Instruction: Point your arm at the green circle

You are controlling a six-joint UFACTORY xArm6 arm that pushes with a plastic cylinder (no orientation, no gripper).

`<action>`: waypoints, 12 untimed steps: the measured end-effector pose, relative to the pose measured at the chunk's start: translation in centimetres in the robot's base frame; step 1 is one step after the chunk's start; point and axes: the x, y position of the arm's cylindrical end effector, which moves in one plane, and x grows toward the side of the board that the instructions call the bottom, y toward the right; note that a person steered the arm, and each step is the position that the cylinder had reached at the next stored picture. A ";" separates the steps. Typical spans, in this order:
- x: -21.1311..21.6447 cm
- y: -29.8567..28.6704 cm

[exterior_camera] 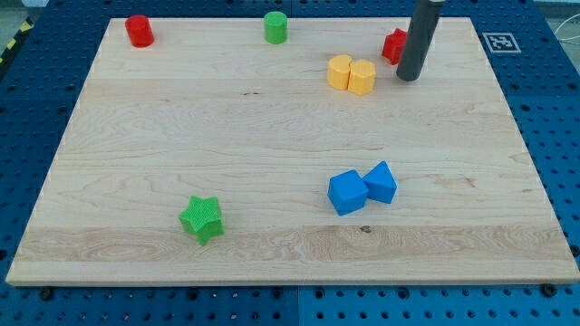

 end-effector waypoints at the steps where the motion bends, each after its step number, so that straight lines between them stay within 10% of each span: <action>1: -0.9 -0.8; 12: -13.4 -14.7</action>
